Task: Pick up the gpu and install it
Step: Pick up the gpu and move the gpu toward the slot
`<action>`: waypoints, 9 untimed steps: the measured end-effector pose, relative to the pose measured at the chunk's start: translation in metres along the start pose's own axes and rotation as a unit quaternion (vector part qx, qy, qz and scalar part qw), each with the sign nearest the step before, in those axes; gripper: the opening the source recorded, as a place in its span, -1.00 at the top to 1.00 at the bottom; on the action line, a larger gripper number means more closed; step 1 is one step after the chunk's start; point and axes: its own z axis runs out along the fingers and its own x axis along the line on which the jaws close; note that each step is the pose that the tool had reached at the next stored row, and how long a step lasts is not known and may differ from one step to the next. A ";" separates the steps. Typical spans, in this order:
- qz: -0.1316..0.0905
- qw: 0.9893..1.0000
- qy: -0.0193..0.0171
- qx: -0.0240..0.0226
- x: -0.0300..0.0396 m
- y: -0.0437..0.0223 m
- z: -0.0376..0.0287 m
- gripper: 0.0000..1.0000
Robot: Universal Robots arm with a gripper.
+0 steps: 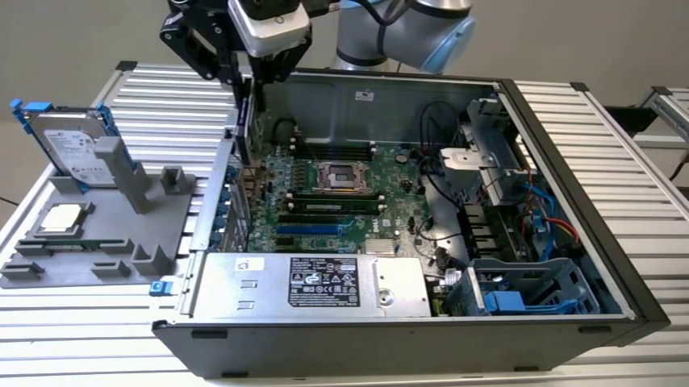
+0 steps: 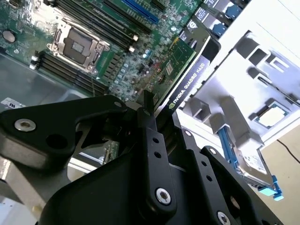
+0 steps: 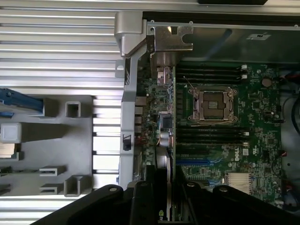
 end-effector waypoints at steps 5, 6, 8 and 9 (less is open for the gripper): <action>0.000 1.000 0.000 0.000 -0.0061 0.0000 0.0001 1.00; 0.000 1.000 0.000 0.000 -0.0073 0.0000 0.0001 1.00; 0.000 1.000 0.000 0.000 -0.0098 0.0000 0.0002 1.00; 0.000 1.000 0.000 0.000 -0.0110 0.0000 0.0002 1.00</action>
